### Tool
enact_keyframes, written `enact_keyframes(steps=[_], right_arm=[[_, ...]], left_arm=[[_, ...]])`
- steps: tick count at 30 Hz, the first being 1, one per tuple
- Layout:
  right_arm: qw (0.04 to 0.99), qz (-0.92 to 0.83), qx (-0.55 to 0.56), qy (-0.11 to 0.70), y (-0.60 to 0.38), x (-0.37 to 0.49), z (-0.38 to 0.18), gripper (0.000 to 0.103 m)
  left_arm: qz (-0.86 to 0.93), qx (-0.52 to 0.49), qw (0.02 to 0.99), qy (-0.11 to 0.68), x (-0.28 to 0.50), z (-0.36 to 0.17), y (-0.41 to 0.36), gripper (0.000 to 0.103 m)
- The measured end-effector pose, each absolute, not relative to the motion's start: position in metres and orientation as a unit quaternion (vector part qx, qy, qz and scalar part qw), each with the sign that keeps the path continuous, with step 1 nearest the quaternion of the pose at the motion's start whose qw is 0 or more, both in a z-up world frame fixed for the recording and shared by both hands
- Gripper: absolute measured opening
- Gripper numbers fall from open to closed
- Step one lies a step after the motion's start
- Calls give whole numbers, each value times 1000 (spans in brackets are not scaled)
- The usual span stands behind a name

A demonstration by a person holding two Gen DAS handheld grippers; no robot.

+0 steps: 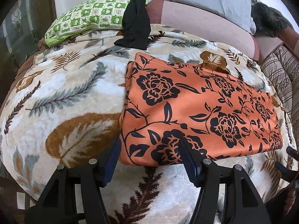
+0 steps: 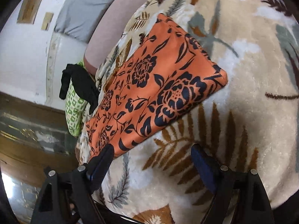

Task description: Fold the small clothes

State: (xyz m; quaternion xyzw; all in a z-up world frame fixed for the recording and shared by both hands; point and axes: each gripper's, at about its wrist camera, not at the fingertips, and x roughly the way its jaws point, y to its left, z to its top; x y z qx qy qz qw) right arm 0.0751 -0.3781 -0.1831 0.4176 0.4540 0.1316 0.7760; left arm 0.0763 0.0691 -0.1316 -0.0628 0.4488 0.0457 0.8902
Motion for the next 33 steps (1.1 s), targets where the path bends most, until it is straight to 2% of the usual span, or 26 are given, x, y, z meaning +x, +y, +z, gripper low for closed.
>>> enact_keyframes(steps=[18, 22, 24, 27, 29, 33], right_arm=[[733, 52, 545, 405, -423, 113, -199, 87], [739, 37, 548, 391, -427, 120, -196, 86], [750, 35, 539, 381, -426, 121, -190, 83], [765, 27, 512, 389, -421, 128, -188, 82], [767, 21, 509, 390, -421, 131, -191, 82], [791, 35, 481, 377, -415, 132, -175, 82]], left_arm=[[28, -37, 886, 461, 119, -147, 34, 64], [18, -26, 889, 457, 126, -146, 23, 64], [15, -20, 893, 449, 128, -143, 20, 64], [13, -16, 891, 453, 133, -150, 19, 73], [11, 12, 881, 474, 139, -163, 14, 73], [2, -2, 903, 429, 129, -137, 11, 73]])
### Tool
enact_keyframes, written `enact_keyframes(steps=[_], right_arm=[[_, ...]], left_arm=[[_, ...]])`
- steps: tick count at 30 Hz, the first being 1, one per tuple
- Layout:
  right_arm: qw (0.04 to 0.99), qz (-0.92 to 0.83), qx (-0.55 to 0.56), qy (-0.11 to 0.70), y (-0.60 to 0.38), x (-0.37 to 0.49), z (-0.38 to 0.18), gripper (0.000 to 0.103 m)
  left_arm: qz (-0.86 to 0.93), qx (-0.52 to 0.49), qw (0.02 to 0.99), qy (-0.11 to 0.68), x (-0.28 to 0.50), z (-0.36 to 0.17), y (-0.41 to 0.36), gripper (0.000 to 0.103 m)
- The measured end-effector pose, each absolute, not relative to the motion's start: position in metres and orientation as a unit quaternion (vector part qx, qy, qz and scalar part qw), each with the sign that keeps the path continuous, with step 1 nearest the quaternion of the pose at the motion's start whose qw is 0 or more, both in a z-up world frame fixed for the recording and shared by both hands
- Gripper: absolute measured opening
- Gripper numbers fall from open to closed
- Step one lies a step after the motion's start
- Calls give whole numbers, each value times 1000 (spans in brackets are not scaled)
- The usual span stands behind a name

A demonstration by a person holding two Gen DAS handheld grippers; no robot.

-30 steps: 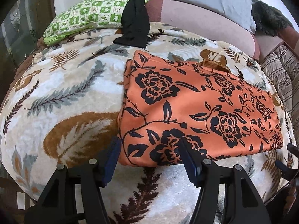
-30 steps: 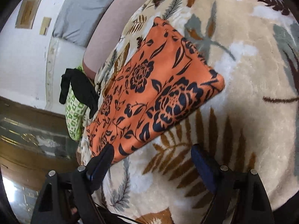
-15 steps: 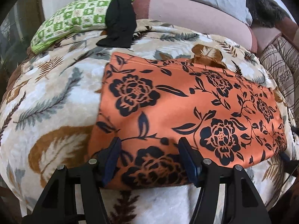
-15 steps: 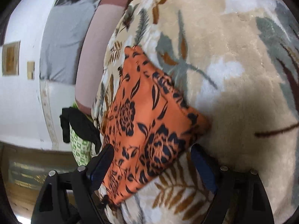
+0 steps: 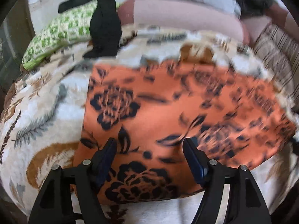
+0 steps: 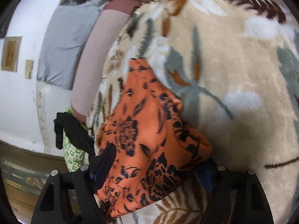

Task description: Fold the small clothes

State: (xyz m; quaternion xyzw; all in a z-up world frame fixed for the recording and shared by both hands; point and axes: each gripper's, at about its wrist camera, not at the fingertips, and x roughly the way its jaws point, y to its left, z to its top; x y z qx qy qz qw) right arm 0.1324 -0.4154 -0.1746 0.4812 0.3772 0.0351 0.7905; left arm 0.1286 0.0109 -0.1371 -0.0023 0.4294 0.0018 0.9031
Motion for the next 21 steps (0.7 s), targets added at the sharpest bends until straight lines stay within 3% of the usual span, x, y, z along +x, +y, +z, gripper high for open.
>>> enact_keyframes(steps=[3, 7, 8, 10, 11, 13, 15, 17, 20, 21], right_arm=[[798, 26, 465, 383, -412, 137, -173, 82], [787, 19, 468, 402, -414, 147, -189, 81], [790, 18, 459, 407, -412, 149, -185, 77], [794, 22, 450, 409, -411, 152, -180, 57], [798, 17, 440, 411, -411, 153, -177, 40], [798, 8, 426, 426, -410, 158, -179, 38], [786, 1, 424, 450, -409, 166, -192, 41], [792, -1, 421, 443, -408, 168, -193, 40], [812, 16, 373, 448, -389, 177, -164, 14], [823, 22, 356, 442, -382, 177, -153, 13]], left_arm=[[-17, 0, 911, 413, 134, -131, 0, 75], [-12, 33, 886, 461, 149, -171, -16, 78], [-11, 41, 889, 455, 147, -168, -18, 78], [-25, 10, 899, 437, 138, -149, -15, 78], [-34, -8, 909, 415, 133, -138, -12, 78], [-30, -2, 917, 398, 133, -137, -12, 80], [-33, 19, 888, 459, 149, -168, -19, 80], [-25, 46, 893, 447, 149, -177, -22, 84], [-48, -40, 893, 446, 144, -159, -1, 84], [-45, -66, 895, 439, 139, -152, 10, 84]])
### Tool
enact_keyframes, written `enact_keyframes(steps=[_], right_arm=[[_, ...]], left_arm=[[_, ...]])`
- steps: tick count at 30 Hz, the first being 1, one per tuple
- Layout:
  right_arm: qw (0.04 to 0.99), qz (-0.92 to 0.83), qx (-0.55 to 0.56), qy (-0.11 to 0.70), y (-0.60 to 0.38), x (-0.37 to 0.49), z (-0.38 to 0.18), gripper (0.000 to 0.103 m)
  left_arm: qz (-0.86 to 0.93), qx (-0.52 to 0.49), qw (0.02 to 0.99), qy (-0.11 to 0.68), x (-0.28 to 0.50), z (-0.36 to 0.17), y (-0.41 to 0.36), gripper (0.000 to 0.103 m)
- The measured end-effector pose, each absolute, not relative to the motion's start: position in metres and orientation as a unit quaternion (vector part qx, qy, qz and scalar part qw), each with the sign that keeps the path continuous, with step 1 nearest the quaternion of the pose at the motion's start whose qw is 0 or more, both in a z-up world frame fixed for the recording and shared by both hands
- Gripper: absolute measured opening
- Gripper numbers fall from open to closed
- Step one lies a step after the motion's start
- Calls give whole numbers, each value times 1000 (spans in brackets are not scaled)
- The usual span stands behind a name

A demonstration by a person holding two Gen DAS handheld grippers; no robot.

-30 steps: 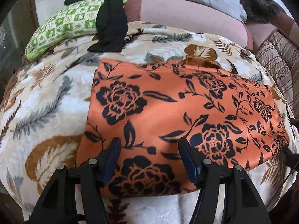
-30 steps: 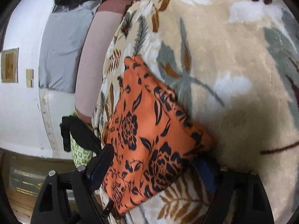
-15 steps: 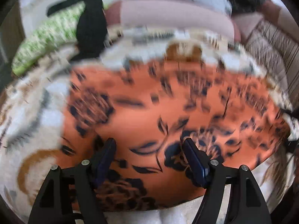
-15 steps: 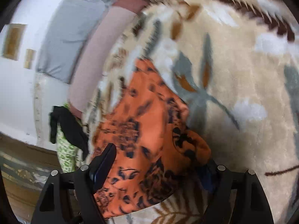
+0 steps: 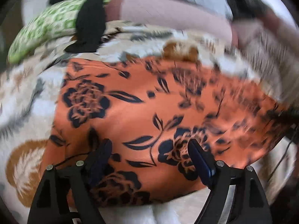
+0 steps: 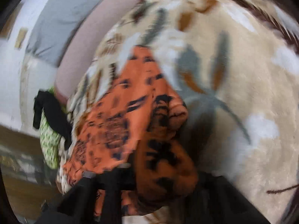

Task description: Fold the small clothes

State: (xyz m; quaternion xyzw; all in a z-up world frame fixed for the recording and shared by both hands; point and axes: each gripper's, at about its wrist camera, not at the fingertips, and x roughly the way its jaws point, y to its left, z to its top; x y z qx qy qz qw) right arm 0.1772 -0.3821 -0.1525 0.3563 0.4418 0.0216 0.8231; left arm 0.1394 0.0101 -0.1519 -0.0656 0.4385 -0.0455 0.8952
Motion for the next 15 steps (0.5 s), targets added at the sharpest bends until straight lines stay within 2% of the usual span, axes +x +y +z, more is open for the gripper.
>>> enact_keyframes(steps=[6, 9, 13, 15], right_arm=[[901, 120, 186, 373, -255, 169, -37, 12], [908, 184, 108, 359, -160, 153, -17, 12], [882, 219, 46, 415, -65, 152, -70, 16], [844, 258, 19, 470, -24, 157, -126, 26]], left_arm=[[41, -157, 918, 362, 78, -112, 111, 84], [94, -193, 912, 350, 48, -111, 157, 84], [133, -224, 894, 364, 26, -125, 203, 84], [133, -237, 886, 376, 20, -131, 214, 84]])
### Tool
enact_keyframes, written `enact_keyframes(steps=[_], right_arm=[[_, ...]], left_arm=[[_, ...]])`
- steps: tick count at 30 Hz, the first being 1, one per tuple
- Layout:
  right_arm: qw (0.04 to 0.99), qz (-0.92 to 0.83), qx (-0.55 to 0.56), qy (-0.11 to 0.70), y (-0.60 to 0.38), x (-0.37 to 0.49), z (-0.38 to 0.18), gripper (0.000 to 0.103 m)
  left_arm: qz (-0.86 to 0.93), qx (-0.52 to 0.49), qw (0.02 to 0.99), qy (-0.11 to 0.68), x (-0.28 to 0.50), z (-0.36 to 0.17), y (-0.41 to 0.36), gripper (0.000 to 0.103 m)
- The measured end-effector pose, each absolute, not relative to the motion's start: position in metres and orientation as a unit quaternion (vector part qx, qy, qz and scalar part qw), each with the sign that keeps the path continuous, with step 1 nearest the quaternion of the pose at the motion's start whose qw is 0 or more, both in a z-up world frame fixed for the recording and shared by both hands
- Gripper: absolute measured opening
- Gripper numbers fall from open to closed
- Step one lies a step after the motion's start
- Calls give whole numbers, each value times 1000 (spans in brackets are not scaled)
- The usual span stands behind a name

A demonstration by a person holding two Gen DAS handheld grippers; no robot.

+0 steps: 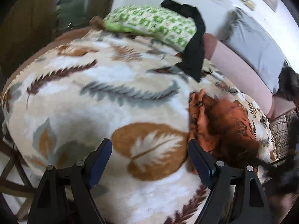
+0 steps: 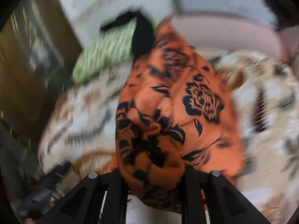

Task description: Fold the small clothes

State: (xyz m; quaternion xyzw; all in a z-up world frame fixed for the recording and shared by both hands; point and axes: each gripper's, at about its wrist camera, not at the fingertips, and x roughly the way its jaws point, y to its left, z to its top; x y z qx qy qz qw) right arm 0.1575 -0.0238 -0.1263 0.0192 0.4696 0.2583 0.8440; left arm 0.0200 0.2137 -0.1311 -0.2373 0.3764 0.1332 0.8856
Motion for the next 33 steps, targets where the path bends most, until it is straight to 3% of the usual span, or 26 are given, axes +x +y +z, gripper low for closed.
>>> enact_keyframes(steps=[2, 4, 5, 6, 7, 13, 19, 20, 22, 25, 29, 33], right_arm=[[821, 250, 16, 512, -14, 159, -160, 31], [834, 268, 32, 481, -25, 148, -148, 34], [828, 281, 50, 482, -34, 145, -140, 48], [824, 288, 65, 483, -42, 142, -134, 70], [826, 291, 77, 476, -51, 139, -128, 74], [841, 275, 164, 437, -122, 130, -111, 79], [832, 249, 237, 436, -179, 126, -131, 80], [831, 252, 239, 435, -183, 125, -132, 80], [827, 258, 244, 435, -186, 129, -137, 80], [819, 264, 257, 440, -196, 132, -142, 80], [819, 279, 262, 429, -200, 133, -135, 79], [821, 285, 240, 432, -190, 142, -130, 80]], left_arm=[[116, -242, 885, 381, 16, -133, 213, 84], [94, -242, 890, 375, 12, -131, 208, 84], [79, -244, 890, 377, 15, -131, 203, 84], [68, -249, 889, 379, 16, -131, 198, 84], [44, -258, 887, 379, 19, -130, 189, 84], [-24, -221, 890, 397, 47, -123, 124, 84], [-27, -200, 880, 429, 85, -130, 81, 84], [-36, -210, 875, 435, 94, -134, 79, 81], [-42, -226, 857, 461, 106, -144, 78, 21], [-41, -269, 853, 446, 105, -138, 94, 17], [-16, -212, 912, 350, 69, -92, 98, 16], [31, -242, 873, 423, 77, -156, 119, 18]])
